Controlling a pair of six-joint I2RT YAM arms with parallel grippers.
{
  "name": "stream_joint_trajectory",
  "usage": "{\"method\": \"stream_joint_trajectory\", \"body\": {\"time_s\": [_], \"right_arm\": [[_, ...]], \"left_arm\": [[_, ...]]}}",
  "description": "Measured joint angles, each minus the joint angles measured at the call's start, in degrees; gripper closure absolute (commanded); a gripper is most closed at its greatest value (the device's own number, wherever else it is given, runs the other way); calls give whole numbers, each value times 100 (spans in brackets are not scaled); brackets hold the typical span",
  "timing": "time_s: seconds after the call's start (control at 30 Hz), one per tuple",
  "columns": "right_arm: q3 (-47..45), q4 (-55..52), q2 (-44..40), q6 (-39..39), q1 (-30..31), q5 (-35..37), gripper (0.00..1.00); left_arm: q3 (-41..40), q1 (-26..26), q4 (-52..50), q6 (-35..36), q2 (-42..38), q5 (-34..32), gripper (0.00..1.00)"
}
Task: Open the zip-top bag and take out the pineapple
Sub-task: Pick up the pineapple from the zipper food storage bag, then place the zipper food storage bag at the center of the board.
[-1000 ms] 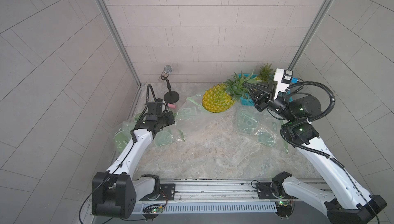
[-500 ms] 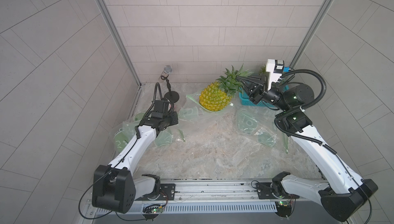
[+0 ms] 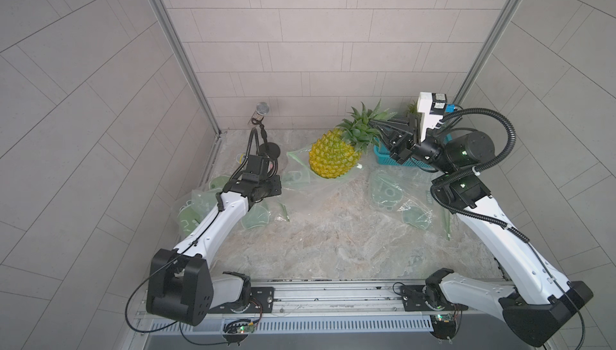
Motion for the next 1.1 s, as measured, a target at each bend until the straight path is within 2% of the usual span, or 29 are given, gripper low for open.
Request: {"method": "stream_joint_trajectory", "body": {"time_s": [0.4,0.9,1.1], "right_arm": [[-22,-280,-688,-520,20,398,100],[-96,-2612,-927,-1801,7,2343,100],[-96,-3213,-981,-2116,-33,2876,100]], "left_arm": [[107,-2,-238,42,133,-328,100],[190,0,168,-214,122,149,100],[428,4,520,-328,278,37,100]]}}
